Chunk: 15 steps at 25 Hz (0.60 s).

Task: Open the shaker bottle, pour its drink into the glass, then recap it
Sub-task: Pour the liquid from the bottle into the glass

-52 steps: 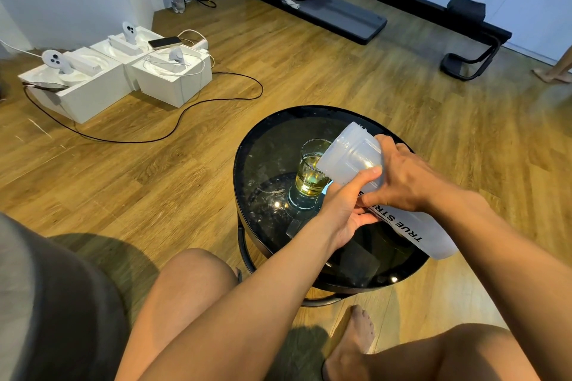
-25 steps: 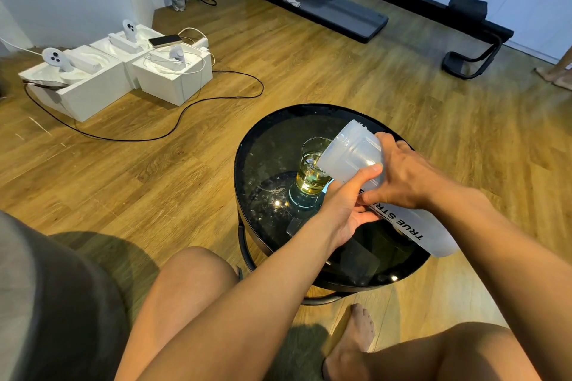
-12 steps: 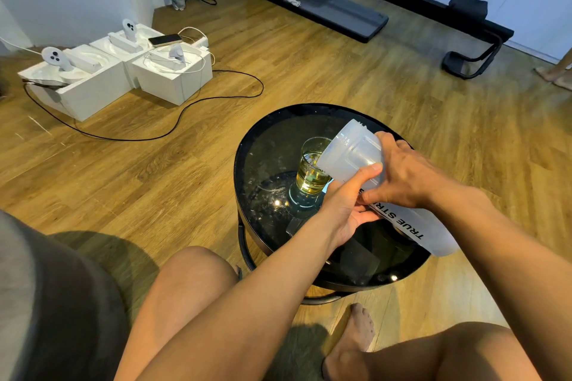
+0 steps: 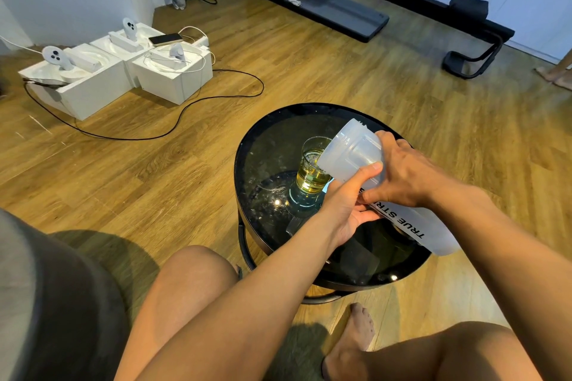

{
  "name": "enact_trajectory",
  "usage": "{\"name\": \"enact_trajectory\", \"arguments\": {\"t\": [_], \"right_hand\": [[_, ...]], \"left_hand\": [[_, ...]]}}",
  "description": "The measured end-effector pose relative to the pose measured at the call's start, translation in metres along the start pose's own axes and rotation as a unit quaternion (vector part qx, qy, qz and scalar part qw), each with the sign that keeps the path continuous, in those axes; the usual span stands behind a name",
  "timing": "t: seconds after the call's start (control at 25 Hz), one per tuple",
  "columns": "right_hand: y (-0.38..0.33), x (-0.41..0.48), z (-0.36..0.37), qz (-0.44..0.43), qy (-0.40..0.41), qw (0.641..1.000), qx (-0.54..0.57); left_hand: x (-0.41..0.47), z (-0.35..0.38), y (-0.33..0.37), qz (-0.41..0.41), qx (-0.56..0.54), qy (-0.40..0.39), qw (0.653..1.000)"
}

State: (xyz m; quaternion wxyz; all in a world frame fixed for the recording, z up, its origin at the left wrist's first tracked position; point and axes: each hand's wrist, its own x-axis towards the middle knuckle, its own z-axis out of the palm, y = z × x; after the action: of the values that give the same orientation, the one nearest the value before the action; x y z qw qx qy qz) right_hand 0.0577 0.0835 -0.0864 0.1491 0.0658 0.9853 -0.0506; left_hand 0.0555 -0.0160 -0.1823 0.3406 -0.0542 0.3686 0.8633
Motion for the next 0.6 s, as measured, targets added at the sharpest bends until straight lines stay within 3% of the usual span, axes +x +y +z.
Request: {"name": "enact_trajectory", "arguments": {"t": [0.6], "right_hand": [[-0.0004, -0.0006, -0.0009, 0.001, 0.0, 1.0, 0.0]], "left_hand": [[-0.0002, 0.0002, 0.0007, -0.003, -0.001, 0.005, 1.0]]}}
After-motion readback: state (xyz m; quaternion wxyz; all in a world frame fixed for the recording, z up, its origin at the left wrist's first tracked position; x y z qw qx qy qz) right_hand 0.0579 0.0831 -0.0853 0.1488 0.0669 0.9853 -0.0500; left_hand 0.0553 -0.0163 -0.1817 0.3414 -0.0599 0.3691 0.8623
